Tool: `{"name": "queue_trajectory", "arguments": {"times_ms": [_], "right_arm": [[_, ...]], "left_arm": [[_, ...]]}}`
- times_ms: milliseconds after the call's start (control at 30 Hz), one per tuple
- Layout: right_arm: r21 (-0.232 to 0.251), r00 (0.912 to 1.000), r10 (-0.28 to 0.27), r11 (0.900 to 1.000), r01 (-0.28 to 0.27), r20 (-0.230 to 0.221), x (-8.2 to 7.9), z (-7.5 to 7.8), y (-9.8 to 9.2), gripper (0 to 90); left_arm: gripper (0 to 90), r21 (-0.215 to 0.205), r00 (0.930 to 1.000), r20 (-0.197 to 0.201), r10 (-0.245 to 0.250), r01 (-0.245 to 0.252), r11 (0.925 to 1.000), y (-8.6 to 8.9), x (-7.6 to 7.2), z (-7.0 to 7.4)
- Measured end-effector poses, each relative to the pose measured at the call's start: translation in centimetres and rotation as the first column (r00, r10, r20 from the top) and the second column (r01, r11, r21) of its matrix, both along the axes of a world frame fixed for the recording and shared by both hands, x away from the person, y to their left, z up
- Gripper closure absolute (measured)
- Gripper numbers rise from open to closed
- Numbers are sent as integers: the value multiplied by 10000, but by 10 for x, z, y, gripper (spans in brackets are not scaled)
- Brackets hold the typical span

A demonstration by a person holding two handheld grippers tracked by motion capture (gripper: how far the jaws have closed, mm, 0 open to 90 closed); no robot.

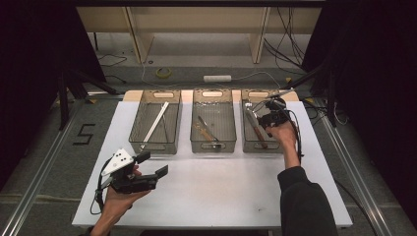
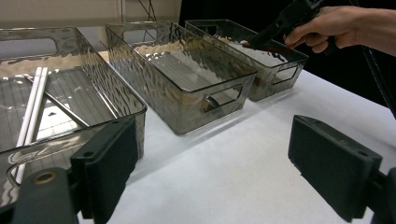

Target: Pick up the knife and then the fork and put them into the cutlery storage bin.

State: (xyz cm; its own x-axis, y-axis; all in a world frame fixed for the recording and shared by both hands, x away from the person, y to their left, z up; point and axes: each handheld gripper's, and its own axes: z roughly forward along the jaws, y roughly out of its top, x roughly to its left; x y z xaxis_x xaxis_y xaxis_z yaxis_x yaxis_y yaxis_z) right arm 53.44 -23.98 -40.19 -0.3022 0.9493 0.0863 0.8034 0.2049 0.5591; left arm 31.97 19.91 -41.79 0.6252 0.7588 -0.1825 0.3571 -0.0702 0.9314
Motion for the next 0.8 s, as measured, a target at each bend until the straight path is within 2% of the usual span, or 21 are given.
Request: {"name": "queue_trajectory", "arguments": {"times_ms": [67,167,300,533,700,800], "right_arm": [[49,9999,22,10000,-22,-125,0,0,0,715],[383,10000,9,9993,-13,87,-1,3,-3,668],[571,9997,136,9983,-146,185,-5,8,-5,628],[1023,9963,545,9929,-611,658,-18,18,-7,534],[963,9916,875,9906,-966,948,-29,23,-3,465],[1133,9871,1041,9865,-1179,1213,-35,26,-1,446]], "left_arm": [[155,-5,10000,10,-2,2,10000,0,0,0],[155,-5,10000,-3,0,0,10000,0,0,0],[155,-1,10000,-11,-6,6,10000,0,0,0],[155,-3,10000,-5,15,-15,10000,-1,0,0],[155,0,10000,-14,3,-3,10000,-1,0,0],[155,-13,10000,-18,-6,6,10000,-1,0,0]]}}
